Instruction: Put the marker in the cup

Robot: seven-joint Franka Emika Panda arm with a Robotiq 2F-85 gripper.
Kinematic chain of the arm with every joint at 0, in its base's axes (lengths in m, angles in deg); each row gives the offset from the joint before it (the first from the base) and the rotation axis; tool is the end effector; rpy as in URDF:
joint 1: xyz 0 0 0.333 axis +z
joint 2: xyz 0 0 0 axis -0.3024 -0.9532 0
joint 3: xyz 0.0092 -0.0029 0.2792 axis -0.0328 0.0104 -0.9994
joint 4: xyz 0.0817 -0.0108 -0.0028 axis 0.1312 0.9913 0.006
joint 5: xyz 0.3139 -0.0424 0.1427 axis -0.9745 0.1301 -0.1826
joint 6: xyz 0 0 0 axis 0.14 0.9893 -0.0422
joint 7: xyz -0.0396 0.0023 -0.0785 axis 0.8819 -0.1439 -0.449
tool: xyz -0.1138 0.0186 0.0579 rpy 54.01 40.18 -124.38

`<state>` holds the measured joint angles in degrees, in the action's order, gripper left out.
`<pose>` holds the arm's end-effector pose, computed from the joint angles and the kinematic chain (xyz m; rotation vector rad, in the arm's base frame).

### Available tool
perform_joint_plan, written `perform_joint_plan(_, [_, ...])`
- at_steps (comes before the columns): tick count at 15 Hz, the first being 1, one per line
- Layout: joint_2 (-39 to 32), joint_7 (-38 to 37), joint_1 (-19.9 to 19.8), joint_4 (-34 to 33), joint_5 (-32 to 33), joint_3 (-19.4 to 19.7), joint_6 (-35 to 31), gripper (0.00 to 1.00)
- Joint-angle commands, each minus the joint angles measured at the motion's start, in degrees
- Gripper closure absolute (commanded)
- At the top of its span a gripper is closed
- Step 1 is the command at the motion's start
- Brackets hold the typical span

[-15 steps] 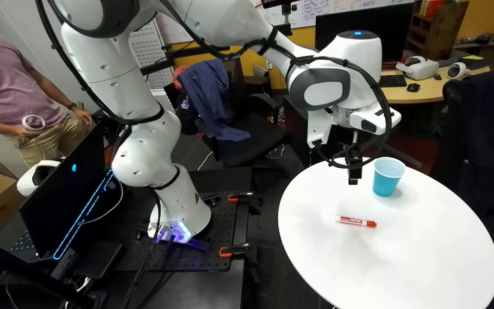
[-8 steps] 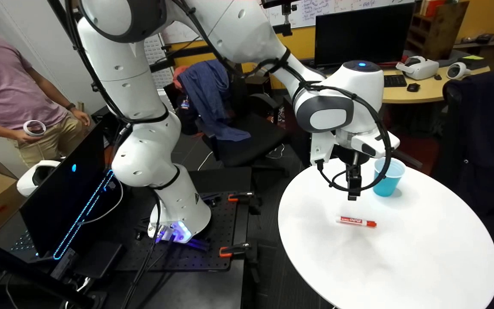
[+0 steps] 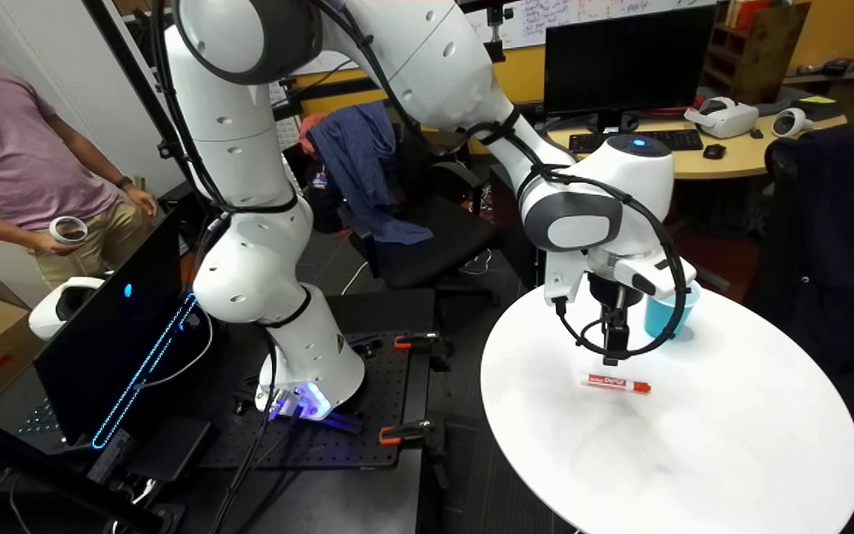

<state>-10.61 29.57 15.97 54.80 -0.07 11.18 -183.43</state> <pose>0.4931 -0.0237 0.2319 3.0949 -0.3240 0.0382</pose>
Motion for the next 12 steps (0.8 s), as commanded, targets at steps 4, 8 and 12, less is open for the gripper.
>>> perform_joint_plan(4, [-2.34,0.33,0.93,-2.15,-0.38,0.77,0.09,0.00])
perform_joint_plan(8, [-3.64,0.82,0.82,-3.28,0.04,1.04,-0.53,0.00])
perform_joint_plan(12, [-6.07,1.23,0.61,-4.46,-0.26,1.26,-0.98,0.00])
